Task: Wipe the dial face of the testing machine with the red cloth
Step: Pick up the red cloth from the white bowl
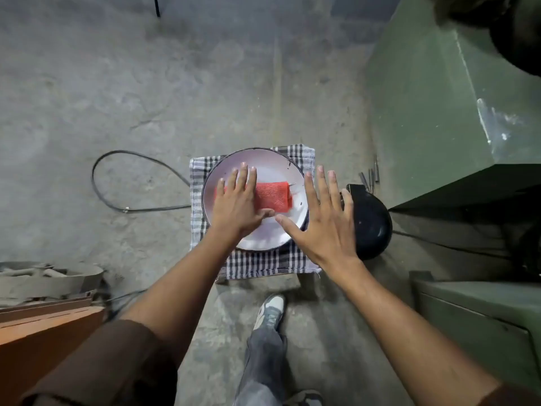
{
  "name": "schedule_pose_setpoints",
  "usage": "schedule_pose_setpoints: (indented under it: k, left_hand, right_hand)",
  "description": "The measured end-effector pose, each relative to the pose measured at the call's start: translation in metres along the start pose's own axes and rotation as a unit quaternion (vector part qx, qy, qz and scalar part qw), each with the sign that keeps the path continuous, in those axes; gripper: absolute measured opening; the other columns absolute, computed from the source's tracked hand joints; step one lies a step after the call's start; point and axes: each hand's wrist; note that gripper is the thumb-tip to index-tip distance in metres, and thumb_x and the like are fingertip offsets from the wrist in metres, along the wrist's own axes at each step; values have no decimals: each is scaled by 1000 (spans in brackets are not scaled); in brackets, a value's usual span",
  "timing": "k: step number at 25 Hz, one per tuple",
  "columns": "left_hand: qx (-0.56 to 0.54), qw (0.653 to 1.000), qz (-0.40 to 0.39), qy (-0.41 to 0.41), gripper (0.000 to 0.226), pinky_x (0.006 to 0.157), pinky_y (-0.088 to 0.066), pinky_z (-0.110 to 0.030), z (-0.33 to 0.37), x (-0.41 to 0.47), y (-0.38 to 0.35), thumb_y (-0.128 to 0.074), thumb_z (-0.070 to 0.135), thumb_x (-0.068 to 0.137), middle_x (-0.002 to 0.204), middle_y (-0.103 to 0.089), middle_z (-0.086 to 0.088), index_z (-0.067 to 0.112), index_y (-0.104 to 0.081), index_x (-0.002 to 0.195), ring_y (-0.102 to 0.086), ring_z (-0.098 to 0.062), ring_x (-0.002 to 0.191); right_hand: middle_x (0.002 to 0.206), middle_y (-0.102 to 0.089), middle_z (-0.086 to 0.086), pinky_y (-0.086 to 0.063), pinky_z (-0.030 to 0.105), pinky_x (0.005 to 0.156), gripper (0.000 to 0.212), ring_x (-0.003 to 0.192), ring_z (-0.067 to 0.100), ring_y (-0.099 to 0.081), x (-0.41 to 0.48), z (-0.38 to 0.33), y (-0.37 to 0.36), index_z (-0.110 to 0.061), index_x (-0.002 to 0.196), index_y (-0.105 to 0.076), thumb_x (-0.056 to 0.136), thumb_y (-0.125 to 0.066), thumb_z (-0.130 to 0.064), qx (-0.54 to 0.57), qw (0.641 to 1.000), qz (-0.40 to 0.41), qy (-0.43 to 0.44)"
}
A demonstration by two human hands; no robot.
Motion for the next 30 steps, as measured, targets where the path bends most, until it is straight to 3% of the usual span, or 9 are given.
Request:
schedule_pose_setpoints:
  k: [4, 7, 14, 17, 20, 22, 25, 28, 30]
  left_hand:
    - [22, 994, -91, -58, 109, 128, -20, -47, -3, 42, -9, -71, 57, 87, 170, -22, -15, 7, -12, 164, -20, -32, 158]
    - [31, 992, -106, -59, 102, 110, -39, -45, -1, 51, -13, -85, 53, 72, 142, -46, -14, 7, -36, 148, -46, -34, 133]
    - [16, 984, -171, -43, 93, 100, -42, -44, -1, 70, -7, -92, 48, 65, 130, -50, -16, 5, -42, 130, -47, -35, 123]
    - [-12, 979, -203, -31, 67, 77, -43, -40, -3, 72, -10, -91, 29, 68, 108, -59, -14, 11, -41, 110, -54, -34, 97]
    - [-31, 978, -203, -32, 31, 67, -43, -36, 1, 67, -13, -76, 29, 82, 91, -62, -14, 13, -50, 84, -55, -29, 70]
    - [-40, 980, -193, -25, 38, 64, -42, -34, 4, 65, -13, -69, 36, 89, 78, -57, -12, 15, -47, 66, -49, -23, 58]
    - [-49, 983, -174, -34, 38, 66, -43, -37, 6, 60, -9, -65, 34, 90, 71, -47, -9, 13, -50, 63, -47, -28, 62]
    - [-41, 982, -167, -75, 25, 75, -49, -42, 7, 56, -6, -63, 25, 92, 87, -46, -12, 3, -66, 81, -50, -33, 83]
    - [-54, 984, -157, -66, 18, 68, -45, -39, 7, 57, -4, -62, 22, 91, 86, -50, -14, 6, -65, 83, -56, -37, 82]
  right_hand:
    - [178, 2, 6, -7, 51, 128, 103, 164, 25, 3, 16, 4, -19, -18, 169, -8, 95, -44, -79, -14, 1000, -17, -4]
    - [178, 2, 6, -8, 51, 129, 103, 164, 25, 3, 21, 6, -26, -18, 169, -7, 95, -45, -78, -16, 1000, -23, -4]
    - [178, 2, 5, -10, 50, 129, 102, 164, 25, 3, 25, 11, -33, -19, 170, -7, 95, -40, -79, -21, 999, -33, -19]
    - [178, 1, 6, -11, 51, 128, 102, 164, 25, 2, 25, 10, -35, -19, 170, -8, 93, -35, -80, -25, 999, -28, -24]
    - [178, 0, 6, -14, 51, 129, 102, 164, 26, 1, 24, 10, -36, -19, 170, -8, 94, -42, -80, -16, 999, -31, -23]
    - [178, -1, 6, -15, 51, 128, 103, 164, 26, 0, 24, 9, -36, -19, 169, -9, 94, -46, -79, -12, 999, -27, -23]
    - [178, -2, 7, -17, 51, 128, 102, 164, 27, -1, 24, 8, -35, -18, 169, -10, 95, -45, -78, -13, 1000, -19, -20]
    - [178, -3, 8, -18, 52, 128, 101, 164, 28, -2, 24, 8, -32, -17, 169, -10, 95, -42, -78, -17, 1000, -17, -18]
    - [178, -4, 7, -18, 52, 128, 101, 164, 27, -2, 24, 8, -29, -17, 169, -11, 95, -38, -79, -15, 1000, -12, -19]
Point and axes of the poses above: each hand's wrist, its own x-axis towards the middle knuckle, its own y-axis out of the back of the hand, z = x × y
